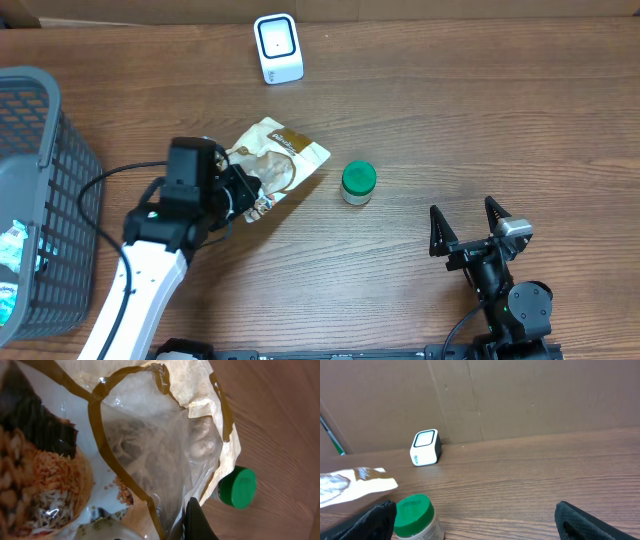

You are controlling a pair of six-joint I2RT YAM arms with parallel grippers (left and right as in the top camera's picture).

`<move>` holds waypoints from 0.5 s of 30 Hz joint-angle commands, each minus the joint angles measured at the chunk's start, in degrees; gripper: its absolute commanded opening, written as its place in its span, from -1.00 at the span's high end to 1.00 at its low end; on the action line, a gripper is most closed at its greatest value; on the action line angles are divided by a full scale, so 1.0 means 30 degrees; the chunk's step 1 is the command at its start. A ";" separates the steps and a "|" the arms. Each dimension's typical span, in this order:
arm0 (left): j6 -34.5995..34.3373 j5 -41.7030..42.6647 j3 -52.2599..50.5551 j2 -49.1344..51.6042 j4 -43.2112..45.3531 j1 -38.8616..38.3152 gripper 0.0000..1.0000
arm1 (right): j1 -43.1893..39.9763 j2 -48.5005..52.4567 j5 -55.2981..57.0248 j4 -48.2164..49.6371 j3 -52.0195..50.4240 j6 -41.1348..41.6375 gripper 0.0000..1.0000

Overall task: Scan the item barcode
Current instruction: 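Hold the bag toward the scanner, then drop it beside the jar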

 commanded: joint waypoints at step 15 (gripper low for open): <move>0.0321 0.1967 -0.0321 0.4881 0.2922 -0.3133 -0.33 | -0.0015 -0.0204 0.0095 0.0117 -0.0197 -0.0022 -1.00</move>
